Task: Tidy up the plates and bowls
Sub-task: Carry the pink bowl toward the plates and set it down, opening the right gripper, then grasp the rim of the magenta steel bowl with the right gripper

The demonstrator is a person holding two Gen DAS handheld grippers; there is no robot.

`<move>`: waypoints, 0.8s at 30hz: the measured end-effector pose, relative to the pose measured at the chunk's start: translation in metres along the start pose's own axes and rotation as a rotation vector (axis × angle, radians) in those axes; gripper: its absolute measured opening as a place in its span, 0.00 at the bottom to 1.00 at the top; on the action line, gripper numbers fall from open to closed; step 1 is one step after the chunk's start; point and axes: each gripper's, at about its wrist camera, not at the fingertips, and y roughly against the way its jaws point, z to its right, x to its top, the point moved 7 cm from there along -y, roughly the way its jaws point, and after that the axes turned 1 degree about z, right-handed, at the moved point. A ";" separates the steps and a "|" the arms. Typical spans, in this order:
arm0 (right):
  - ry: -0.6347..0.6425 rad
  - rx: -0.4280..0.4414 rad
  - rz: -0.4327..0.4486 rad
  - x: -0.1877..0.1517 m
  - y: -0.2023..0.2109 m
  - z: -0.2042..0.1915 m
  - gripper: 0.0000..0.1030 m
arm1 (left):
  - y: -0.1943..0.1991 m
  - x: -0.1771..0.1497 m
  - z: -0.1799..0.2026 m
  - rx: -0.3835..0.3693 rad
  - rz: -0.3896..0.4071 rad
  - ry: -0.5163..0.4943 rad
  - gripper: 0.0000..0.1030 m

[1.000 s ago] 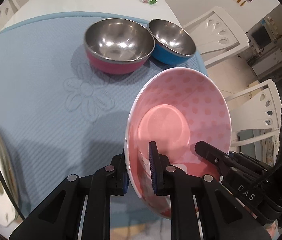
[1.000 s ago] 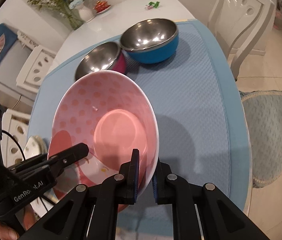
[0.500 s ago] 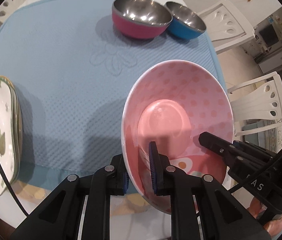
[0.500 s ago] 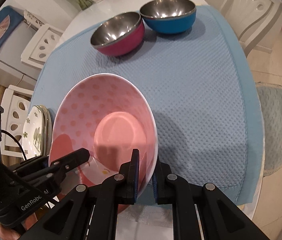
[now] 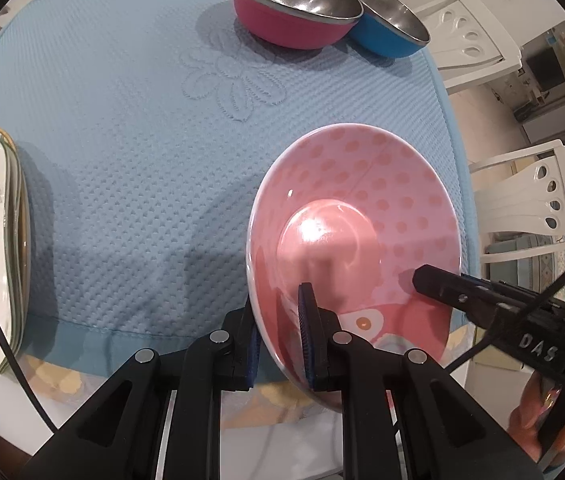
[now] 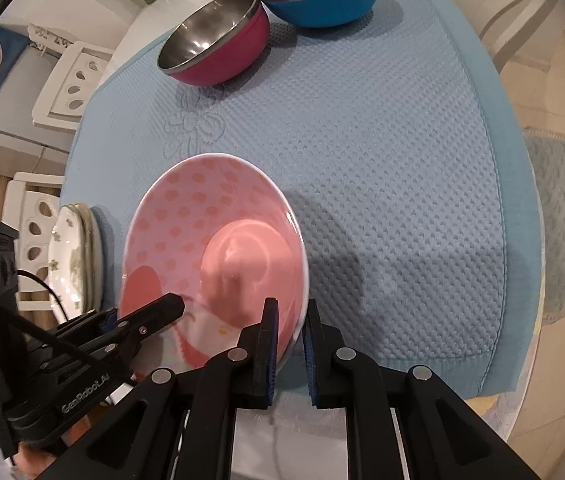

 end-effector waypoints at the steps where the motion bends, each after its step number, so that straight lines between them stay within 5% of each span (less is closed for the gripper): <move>1: -0.007 0.012 -0.009 -0.001 0.002 0.001 0.11 | 0.001 0.000 -0.002 -0.002 -0.004 0.001 0.14; 8: -0.021 0.078 -0.019 -0.007 0.023 0.000 0.11 | 0.029 -0.005 -0.007 -0.033 0.007 -0.006 0.16; 13: -0.039 0.149 0.066 0.019 0.050 -0.019 0.12 | 0.069 0.023 -0.005 -0.044 0.098 -0.044 0.20; 15: -0.065 0.187 0.110 0.038 0.055 -0.028 0.18 | 0.083 0.046 -0.006 -0.052 0.145 -0.047 0.38; 17: -0.114 0.227 0.152 0.058 0.057 -0.034 0.55 | 0.094 0.075 -0.009 -0.062 0.189 -0.041 0.46; 19: -0.173 0.287 0.203 0.079 0.060 -0.036 0.71 | 0.098 0.102 -0.013 -0.068 0.218 -0.036 0.59; 24: -0.247 0.265 0.291 0.124 0.044 -0.041 0.65 | 0.074 0.173 -0.028 -0.115 0.193 0.023 0.65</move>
